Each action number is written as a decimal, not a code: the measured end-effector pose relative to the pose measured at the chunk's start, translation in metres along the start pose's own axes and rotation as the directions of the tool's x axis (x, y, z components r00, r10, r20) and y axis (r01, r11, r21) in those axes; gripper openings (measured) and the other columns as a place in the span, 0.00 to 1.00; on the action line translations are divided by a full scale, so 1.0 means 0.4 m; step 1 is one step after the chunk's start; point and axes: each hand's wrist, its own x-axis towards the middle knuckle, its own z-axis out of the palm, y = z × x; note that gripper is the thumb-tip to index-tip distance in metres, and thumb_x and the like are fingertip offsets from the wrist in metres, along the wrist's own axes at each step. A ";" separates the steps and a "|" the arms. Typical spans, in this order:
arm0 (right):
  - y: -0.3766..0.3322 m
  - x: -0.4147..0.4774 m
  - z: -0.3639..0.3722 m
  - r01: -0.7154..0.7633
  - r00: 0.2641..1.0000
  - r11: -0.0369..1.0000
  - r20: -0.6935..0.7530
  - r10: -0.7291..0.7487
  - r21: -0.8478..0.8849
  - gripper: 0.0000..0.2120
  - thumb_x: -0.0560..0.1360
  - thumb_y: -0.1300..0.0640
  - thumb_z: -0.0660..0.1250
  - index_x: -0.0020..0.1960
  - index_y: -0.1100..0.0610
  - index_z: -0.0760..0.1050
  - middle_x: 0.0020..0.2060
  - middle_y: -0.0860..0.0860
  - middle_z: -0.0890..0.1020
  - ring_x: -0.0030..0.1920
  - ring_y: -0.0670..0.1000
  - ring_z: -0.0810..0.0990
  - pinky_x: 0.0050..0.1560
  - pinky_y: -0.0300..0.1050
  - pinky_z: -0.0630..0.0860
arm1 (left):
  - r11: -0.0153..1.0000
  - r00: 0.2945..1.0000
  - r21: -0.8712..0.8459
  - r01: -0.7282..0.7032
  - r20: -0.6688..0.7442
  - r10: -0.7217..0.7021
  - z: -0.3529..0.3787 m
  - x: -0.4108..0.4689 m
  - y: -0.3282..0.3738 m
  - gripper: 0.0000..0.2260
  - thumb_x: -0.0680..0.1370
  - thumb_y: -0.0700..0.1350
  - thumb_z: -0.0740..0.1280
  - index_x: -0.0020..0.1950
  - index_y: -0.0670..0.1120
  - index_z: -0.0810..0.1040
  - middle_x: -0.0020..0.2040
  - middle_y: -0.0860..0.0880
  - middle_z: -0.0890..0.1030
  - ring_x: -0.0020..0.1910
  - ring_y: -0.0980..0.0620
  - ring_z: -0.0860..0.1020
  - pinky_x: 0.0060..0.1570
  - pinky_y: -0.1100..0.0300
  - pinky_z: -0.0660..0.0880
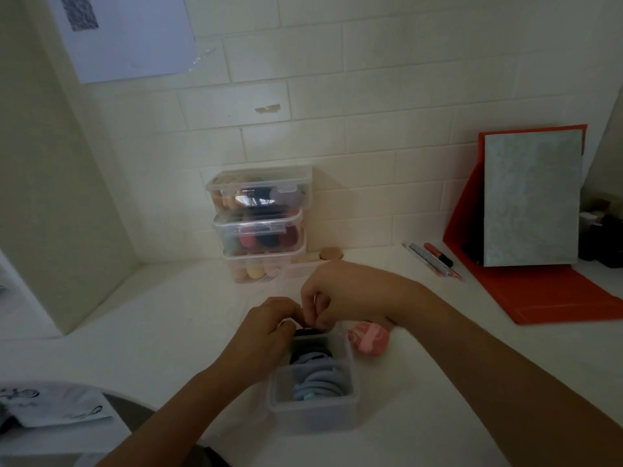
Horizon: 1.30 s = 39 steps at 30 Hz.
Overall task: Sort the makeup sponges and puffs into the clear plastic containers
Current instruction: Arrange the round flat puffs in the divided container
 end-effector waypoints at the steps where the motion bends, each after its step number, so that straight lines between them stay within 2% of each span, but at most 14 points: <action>1: 0.012 -0.007 -0.018 -0.010 1.000 0.998 0.000 0.010 0.063 0.05 0.71 0.63 0.71 0.45 0.55 0.81 0.39 0.47 0.84 0.40 0.43 0.82 0.42 0.35 0.77 | 1.000 1.000 0.007 -0.004 -0.004 0.004 -0.001 -0.001 -0.003 0.13 0.76 0.37 0.57 0.44 0.52 0.78 0.48 0.55 0.77 0.50 0.59 0.73 0.47 0.73 0.67; 4: 0.067 -0.031 -0.076 -0.073 0.990 0.989 -0.111 0.087 0.130 0.05 0.70 0.61 0.73 0.41 0.51 0.79 0.34 0.42 0.82 0.35 0.36 0.80 0.35 0.27 0.73 | 0.999 1.000 -0.034 -0.002 -0.021 0.001 0.003 -0.005 -0.012 0.13 0.77 0.37 0.59 0.40 0.53 0.77 0.48 0.53 0.77 0.50 0.58 0.74 0.49 0.71 0.68; 7: 0.148 -0.050 -0.108 -0.244 0.945 0.969 -0.215 0.246 0.037 0.06 0.69 0.63 0.72 0.40 0.53 0.79 0.30 0.42 0.80 0.30 0.39 0.77 0.32 0.31 0.70 | 0.998 1.000 -0.066 0.010 -0.019 -0.012 0.012 -0.004 -0.020 0.09 0.75 0.47 0.58 0.40 0.53 0.77 0.47 0.55 0.77 0.50 0.57 0.74 0.52 0.66 0.69; 10: 0.228 -0.054 -0.106 -0.447 0.884 0.894 -0.169 0.435 -0.038 0.04 0.70 0.63 0.72 0.41 0.55 0.80 0.32 0.48 0.81 0.30 0.43 0.77 0.31 0.35 0.71 | 0.996 1.000 -0.090 0.007 -0.020 -0.008 0.018 -0.004 -0.022 0.11 0.71 0.50 0.55 0.41 0.53 0.77 0.47 0.55 0.77 0.50 0.57 0.74 0.54 0.62 0.71; 13: 0.268 -0.053 -0.092 -0.554 0.833 0.830 -0.043 0.552 -0.064 0.04 0.70 0.61 0.74 0.43 0.55 0.80 0.30 0.48 0.80 0.29 0.42 0.77 0.29 0.33 0.71 | 0.994 1.000 -0.111 0.010 -0.027 -0.013 0.025 -0.004 -0.026 0.11 0.71 0.50 0.55 0.41 0.53 0.77 0.47 0.54 0.77 0.50 0.57 0.74 0.54 0.61 0.71; 19: 0.250 -0.037 -0.059 -0.563 0.818 0.823 0.095 0.568 -0.076 0.10 0.70 0.53 0.74 0.45 0.56 0.76 0.36 0.47 0.78 0.32 0.44 0.77 0.28 0.31 0.70 | 0.991 0.999 -0.131 0.013 -0.036 -0.018 0.030 0.000 -0.032 0.11 0.71 0.50 0.54 0.41 0.53 0.76 0.47 0.54 0.77 0.50 0.57 0.74 0.52 0.64 0.70; 23: 0.258 -0.010 -0.042 -0.571 0.821 0.807 -0.117 0.559 -0.150 0.19 0.77 0.45 0.64 0.51 0.63 0.78 0.45 0.54 0.81 0.47 0.54 0.81 0.38 0.42 0.69 | 0.990 0.999 -0.141 0.011 -0.044 -0.018 0.032 0.000 -0.031 0.11 0.71 0.50 0.54 0.41 0.52 0.76 0.47 0.53 0.77 0.50 0.57 0.74 0.52 0.64 0.71; 25: 0.267 0.000 -0.030 -0.581 0.814 0.791 -0.152 0.561 -0.189 0.21 0.77 0.42 0.61 0.43 0.61 0.75 0.41 0.55 0.79 0.41 0.52 0.77 0.34 0.42 0.66 | 0.991 0.999 -0.137 0.011 -0.041 -0.017 0.031 -0.001 -0.032 0.11 0.71 0.50 0.54 0.41 0.52 0.76 0.47 0.53 0.77 0.50 0.57 0.74 0.52 0.63 0.71; 28: 0.278 0.008 -0.010 -0.605 0.795 0.784 -0.053 0.604 -0.142 0.20 0.74 0.42 0.66 0.34 0.56 0.69 0.32 0.50 0.73 0.31 0.46 0.71 0.29 0.39 0.64 | 0.991 0.999 -0.133 0.021 -0.033 -0.026 0.032 0.000 -0.035 0.11 0.71 0.51 0.54 0.41 0.52 0.76 0.47 0.54 0.77 0.50 0.57 0.74 0.52 0.64 0.71; 30: 0.281 0.007 -0.009 -0.606 0.794 0.790 -0.010 0.607 -0.091 0.16 0.72 0.46 0.70 0.39 0.59 0.74 0.35 0.51 0.76 0.34 0.48 0.73 0.32 0.39 0.68 | 0.990 0.999 -0.136 0.023 -0.032 -0.028 0.033 -0.001 -0.036 0.12 0.71 0.51 0.54 0.41 0.52 0.76 0.47 0.54 0.77 0.50 0.57 0.74 0.52 0.64 0.71; 32: 0.279 0.001 -0.018 -0.604 0.796 0.796 0.029 0.605 -0.041 0.16 0.71 0.51 0.72 0.51 0.62 0.79 0.40 0.53 0.79 0.35 0.49 0.75 0.33 0.37 0.70 | 0.990 0.999 -0.142 0.020 -0.033 -0.024 0.032 -0.001 -0.037 0.11 0.71 0.51 0.54 0.41 0.52 0.76 0.47 0.54 0.77 0.49 0.56 0.74 0.52 0.63 0.71; 35: 0.283 -0.011 -0.029 -0.603 0.794 0.798 0.090 0.601 -0.002 0.15 0.72 0.58 0.73 0.56 0.61 0.78 0.36 0.51 0.79 0.31 0.45 0.75 0.25 0.31 0.69 | 0.989 0.999 -0.148 0.025 -0.032 -0.030 0.033 0.000 -0.038 0.11 0.71 0.51 0.54 0.41 0.52 0.76 0.47 0.54 0.77 0.49 0.57 0.74 0.51 0.65 0.70; 37: 0.293 -0.012 -0.029 -0.622 0.782 0.781 0.101 0.616 0.052 0.16 0.73 0.57 0.72 0.58 0.60 0.77 0.34 0.50 0.78 0.32 0.46 0.76 0.27 0.31 0.73 | 0.990 0.999 -0.140 0.024 -0.033 -0.029 0.033 0.000 -0.039 0.12 0.71 0.51 0.54 0.41 0.52 0.76 0.47 0.54 0.77 0.50 0.57 0.74 0.51 0.66 0.70; 39: 0.294 -0.019 -0.034 -0.647 0.761 0.760 0.118 0.638 0.060 0.20 0.72 0.53 0.72 0.60 0.61 0.75 0.37 0.51 0.79 0.35 0.48 0.78 0.35 0.36 0.78 | 0.990 0.999 -0.142 0.025 -0.035 -0.030 0.034 0.001 -0.038 0.12 0.71 0.51 0.54 0.42 0.52 0.76 0.47 0.54 0.77 0.50 0.56 0.74 0.51 0.66 0.70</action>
